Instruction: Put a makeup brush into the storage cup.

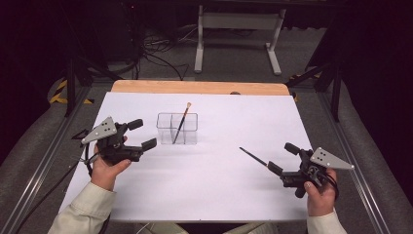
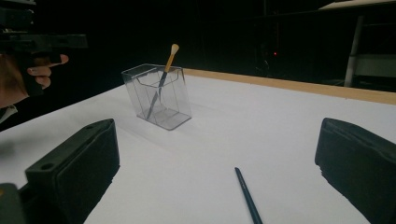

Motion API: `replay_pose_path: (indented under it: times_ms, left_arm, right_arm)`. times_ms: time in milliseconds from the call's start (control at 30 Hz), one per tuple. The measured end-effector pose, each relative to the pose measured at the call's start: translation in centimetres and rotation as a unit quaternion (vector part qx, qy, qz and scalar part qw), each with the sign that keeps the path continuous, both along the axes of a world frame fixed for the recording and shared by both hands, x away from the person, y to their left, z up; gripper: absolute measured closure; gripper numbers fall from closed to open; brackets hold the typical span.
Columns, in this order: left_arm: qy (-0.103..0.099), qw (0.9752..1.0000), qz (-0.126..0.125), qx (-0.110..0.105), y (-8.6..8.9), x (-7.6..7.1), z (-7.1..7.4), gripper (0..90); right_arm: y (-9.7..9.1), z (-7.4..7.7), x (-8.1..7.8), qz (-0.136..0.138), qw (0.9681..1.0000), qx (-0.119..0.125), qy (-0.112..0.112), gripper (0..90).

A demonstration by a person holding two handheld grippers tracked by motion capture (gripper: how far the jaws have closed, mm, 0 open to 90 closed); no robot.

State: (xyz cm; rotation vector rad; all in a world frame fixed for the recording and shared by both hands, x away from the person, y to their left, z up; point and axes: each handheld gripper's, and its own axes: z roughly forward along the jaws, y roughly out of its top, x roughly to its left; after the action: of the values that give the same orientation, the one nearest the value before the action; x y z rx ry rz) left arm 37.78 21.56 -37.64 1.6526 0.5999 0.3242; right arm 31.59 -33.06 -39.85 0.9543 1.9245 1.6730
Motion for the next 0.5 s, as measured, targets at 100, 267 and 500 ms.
replay_pose_path:
  times_ms: [100,267,500]
  left_arm:
    - [0.001,1.0000,0.009,0.002,0.5,-0.2,-0.1,9.7]
    - [0.007,0.9999,0.015,0.005,1.1,-0.5,-0.6,9.1]
    - [0.014,0.9997,0.020,0.001,1.7,-0.7,-1.1,4.2]
  right_arm:
    - [0.1,0.6,0.5,0.006,0.9998,-0.016,0.007,0.2]
    - [0.7,2.2,1.2,0.008,0.9987,-0.051,-0.003,0.2]
    - [1.4,3.6,2.8,0.014,0.9942,-0.098,0.042,0.9]
